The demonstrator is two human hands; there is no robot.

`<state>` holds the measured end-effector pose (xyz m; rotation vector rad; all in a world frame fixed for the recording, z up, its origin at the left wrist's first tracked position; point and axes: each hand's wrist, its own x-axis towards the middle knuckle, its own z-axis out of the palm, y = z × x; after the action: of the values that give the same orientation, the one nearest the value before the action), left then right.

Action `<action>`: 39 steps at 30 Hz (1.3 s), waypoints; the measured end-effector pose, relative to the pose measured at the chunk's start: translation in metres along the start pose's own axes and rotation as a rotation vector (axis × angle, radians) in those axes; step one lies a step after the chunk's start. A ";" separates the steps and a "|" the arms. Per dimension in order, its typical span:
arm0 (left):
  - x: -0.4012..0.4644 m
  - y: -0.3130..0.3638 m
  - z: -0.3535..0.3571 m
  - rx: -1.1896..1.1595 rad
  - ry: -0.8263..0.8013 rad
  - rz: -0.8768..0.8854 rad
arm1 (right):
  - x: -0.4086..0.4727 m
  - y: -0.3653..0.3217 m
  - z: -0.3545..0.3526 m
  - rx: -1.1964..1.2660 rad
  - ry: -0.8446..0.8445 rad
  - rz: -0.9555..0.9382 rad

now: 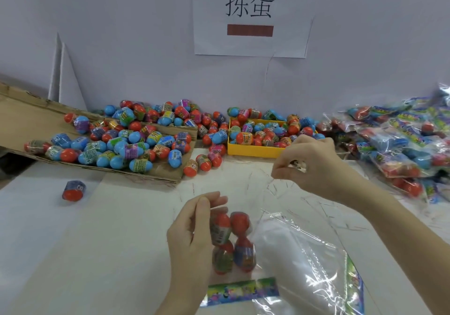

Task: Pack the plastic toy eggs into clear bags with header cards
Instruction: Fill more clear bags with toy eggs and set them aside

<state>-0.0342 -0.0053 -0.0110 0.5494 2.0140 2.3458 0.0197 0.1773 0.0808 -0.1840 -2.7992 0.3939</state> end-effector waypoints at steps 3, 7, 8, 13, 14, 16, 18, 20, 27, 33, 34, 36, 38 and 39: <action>0.001 0.001 -0.001 -0.014 0.025 -0.013 | -0.008 0.018 -0.001 -0.009 0.155 0.135; 0.003 0.001 -0.003 -0.068 0.034 -0.076 | -0.019 0.053 -0.006 -0.390 0.025 0.337; 0.004 0.001 -0.003 -0.068 0.025 -0.081 | -0.021 0.061 -0.008 -0.402 -0.086 0.368; 0.004 0.001 -0.002 -0.060 0.031 -0.098 | -0.021 0.060 -0.024 0.637 0.046 0.383; 0.004 0.000 -0.003 -0.061 0.033 -0.109 | -0.017 0.058 -0.027 0.559 0.000 0.463; 0.004 -0.001 -0.002 -0.059 0.031 -0.130 | -0.014 0.060 -0.017 0.169 -0.080 0.595; 0.005 -0.001 -0.001 -0.049 0.024 -0.144 | -0.003 0.069 -0.013 0.067 0.029 0.581; 0.005 -0.001 0.000 -0.044 0.024 -0.146 | 0.005 0.074 -0.026 0.285 0.128 0.358; 0.005 0.000 -0.001 -0.047 0.009 -0.144 | -0.008 0.064 -0.026 0.453 -0.407 0.387; 0.006 0.004 -0.001 -0.149 -0.056 -0.221 | -0.009 0.031 -0.004 1.041 0.324 0.362; 0.006 0.005 -0.001 -0.175 -0.069 -0.242 | -0.012 0.023 0.009 0.917 0.227 0.359; 0.007 0.006 -0.002 -0.213 -0.096 -0.274 | -0.022 0.013 0.033 0.893 -0.115 0.301; 0.007 0.006 -0.002 -0.232 -0.116 -0.300 | -0.032 0.006 0.046 0.994 -0.326 0.299; 0.007 0.006 -0.002 -0.240 -0.123 -0.314 | -0.035 0.006 0.050 1.035 -0.348 0.300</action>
<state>-0.0406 -0.0068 -0.0039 0.3309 1.6023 2.2548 0.0375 0.1642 0.0232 -0.3017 -2.4581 1.9946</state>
